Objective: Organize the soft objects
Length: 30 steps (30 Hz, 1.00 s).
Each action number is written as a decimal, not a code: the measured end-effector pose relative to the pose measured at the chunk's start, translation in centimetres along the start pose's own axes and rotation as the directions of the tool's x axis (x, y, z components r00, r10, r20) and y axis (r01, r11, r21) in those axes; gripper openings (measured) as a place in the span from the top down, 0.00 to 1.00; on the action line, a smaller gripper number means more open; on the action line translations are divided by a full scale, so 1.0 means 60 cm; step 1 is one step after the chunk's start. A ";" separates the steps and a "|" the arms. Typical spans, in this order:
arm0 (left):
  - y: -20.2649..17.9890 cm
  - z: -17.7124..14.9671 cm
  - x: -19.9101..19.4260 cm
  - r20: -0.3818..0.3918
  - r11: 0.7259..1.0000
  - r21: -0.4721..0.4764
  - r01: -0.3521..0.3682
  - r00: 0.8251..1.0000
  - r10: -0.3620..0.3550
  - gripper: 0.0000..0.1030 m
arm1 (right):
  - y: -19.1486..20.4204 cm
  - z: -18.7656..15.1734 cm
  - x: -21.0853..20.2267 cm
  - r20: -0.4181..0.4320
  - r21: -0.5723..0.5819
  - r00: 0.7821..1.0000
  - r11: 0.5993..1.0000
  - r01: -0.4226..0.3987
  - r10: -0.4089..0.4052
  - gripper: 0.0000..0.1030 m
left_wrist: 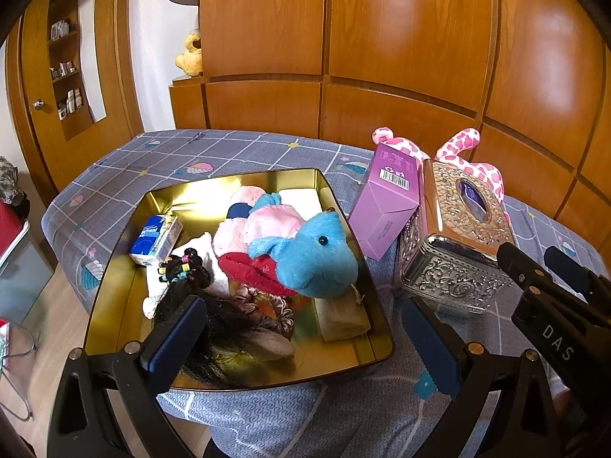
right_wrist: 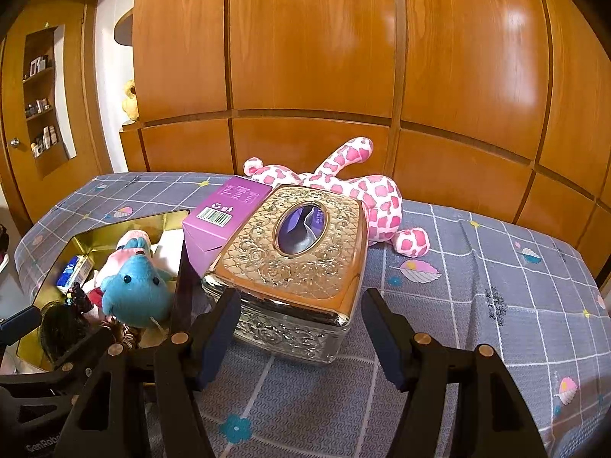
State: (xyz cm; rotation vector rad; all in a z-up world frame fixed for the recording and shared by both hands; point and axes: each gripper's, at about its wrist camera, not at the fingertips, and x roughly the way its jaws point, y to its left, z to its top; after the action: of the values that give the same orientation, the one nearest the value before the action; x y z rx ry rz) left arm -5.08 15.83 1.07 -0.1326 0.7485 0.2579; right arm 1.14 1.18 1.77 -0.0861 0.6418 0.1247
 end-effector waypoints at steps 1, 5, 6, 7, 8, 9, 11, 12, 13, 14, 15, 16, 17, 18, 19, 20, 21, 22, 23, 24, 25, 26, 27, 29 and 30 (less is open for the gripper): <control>0.000 0.000 0.000 0.001 1.000 0.001 0.000 1.000 0.000 0.00 | 0.000 0.000 0.000 -0.001 0.000 1.000 1.000 0.000 0.000 0.36; 0.000 -0.001 0.000 -0.001 1.000 0.002 0.001 1.000 -0.001 0.00 | 0.000 0.000 0.000 -0.001 0.000 1.000 1.000 -0.001 0.001 0.36; 0.000 -0.001 0.000 -0.001 1.000 0.002 0.000 1.000 0.000 0.00 | 0.000 0.000 0.000 -0.002 0.001 1.000 1.000 -0.001 0.001 0.36; 0.001 -0.001 0.000 -0.001 1.000 0.001 0.000 1.000 0.000 0.00 | 0.000 0.000 0.000 -0.001 0.001 1.000 1.000 0.000 0.000 0.36; 0.001 -0.001 0.000 -0.002 1.000 0.001 0.001 1.000 -0.001 0.00 | 0.000 0.000 0.000 -0.001 0.000 1.000 1.000 0.000 0.000 0.36; 0.001 -0.001 0.001 -0.003 1.000 0.001 0.001 1.000 -0.001 0.00 | 0.000 0.000 0.000 -0.002 0.000 1.000 1.000 -0.001 0.001 0.36; 0.001 -0.001 0.001 -0.002 1.000 0.001 -0.001 1.000 0.001 0.00 | 0.000 0.000 0.000 -0.003 0.002 1.000 1.000 -0.001 0.001 0.36; 0.001 -0.001 0.001 -0.003 1.000 0.001 -0.001 1.000 0.001 0.00 | 0.000 0.000 0.000 -0.004 0.001 1.000 1.000 -0.002 0.002 0.36; 0.001 -0.001 0.000 -0.003 1.000 0.002 -0.002 1.000 0.002 0.00 | 0.000 0.000 0.000 -0.004 0.001 1.000 1.000 -0.003 0.003 0.36; 0.001 -0.001 0.000 -0.002 1.000 0.003 -0.002 1.000 0.002 0.00 | 0.000 0.000 0.000 -0.004 0.000 1.000 1.000 -0.003 0.003 0.36; 0.001 -0.001 0.000 -0.002 1.000 0.003 -0.002 1.000 0.002 0.00 | 0.000 0.000 0.000 -0.003 -0.001 1.000 1.000 -0.003 0.003 0.36; 0.001 -0.001 0.001 -0.003 1.000 0.002 -0.001 1.000 0.001 0.00 | 0.001 0.000 -0.001 -0.003 -0.001 1.000 1.000 -0.003 0.003 0.36; 0.002 -0.001 0.001 -0.004 1.000 0.002 0.000 1.000 0.000 0.00 | 0.001 0.000 -0.001 -0.003 -0.001 1.000 1.000 -0.003 0.003 0.36; 0.002 -0.001 0.000 -0.003 1.000 0.001 -0.001 1.000 0.001 0.00 | 0.001 0.000 -0.001 -0.003 -0.001 1.000 1.000 -0.002 0.002 0.36; 0.002 -0.001 0.000 -0.003 1.000 0.001 -0.002 1.000 0.002 0.00 | 0.001 0.000 -0.001 -0.004 -0.002 1.000 1.000 -0.002 0.002 0.36; 0.002 -0.001 0.000 -0.003 1.000 0.001 -0.002 1.000 0.002 0.00 | 0.001 0.000 -0.001 -0.005 -0.002 1.000 1.000 -0.003 0.003 0.36; 0.002 -0.001 0.000 -0.003 1.000 0.001 -0.001 1.000 0.001 0.00 | 0.001 0.000 -0.001 -0.005 -0.001 1.000 1.000 -0.003 0.003 0.36; 0.002 -0.001 0.000 -0.003 1.000 0.001 -0.002 1.000 0.002 0.00 | 0.001 0.000 -0.001 -0.004 -0.002 1.000 1.000 -0.003 0.003 0.36; 0.003 -0.001 0.000 -0.002 1.000 0.002 -0.002 1.000 0.002 0.00 | 0.001 0.000 -0.001 -0.004 -0.003 1.000 1.000 -0.004 0.003 0.36; 0.003 -0.001 0.000 -0.002 1.000 0.001 -0.002 1.000 0.002 0.00 | 0.001 0.000 -0.001 -0.005 -0.002 1.000 1.000 -0.004 0.004 0.36; 0.003 -0.001 0.000 -0.001 1.000 0.001 -0.001 1.000 0.001 0.00 | 0.001 0.000 -0.001 -0.004 -0.002 1.000 1.000 -0.003 0.003 0.36; 0.003 -0.001 -0.001 -0.001 1.000 0.000 -0.001 1.000 0.001 0.00 | 0.001 0.000 -0.001 -0.004 -0.002 1.000 1.000 -0.003 0.003 0.36; 0.003 0.000 -0.001 0.000 1.000 -0.001 -0.001 1.000 0.001 0.00 | 0.001 0.000 -0.001 -0.005 -0.002 1.000 1.000 -0.004 0.004 0.36; 0.004 0.000 -0.001 -0.001 1.000 -0.002 0.001 1.000 -0.001 0.00 | 0.001 0.000 -0.001 -0.005 -0.002 1.000 1.000 -0.004 0.004 0.36; 0.004 -0.001 -0.001 -0.001 1.000 -0.002 0.001 1.000 -0.001 0.00 | 0.001 0.000 -0.001 -0.006 -0.001 1.000 1.000 -0.004 0.004 0.36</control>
State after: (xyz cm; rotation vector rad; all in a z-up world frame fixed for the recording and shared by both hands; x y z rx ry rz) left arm -5.22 16.04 1.10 -0.1353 0.7494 0.2578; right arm 1.07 1.23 1.81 -0.0864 0.6477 0.1288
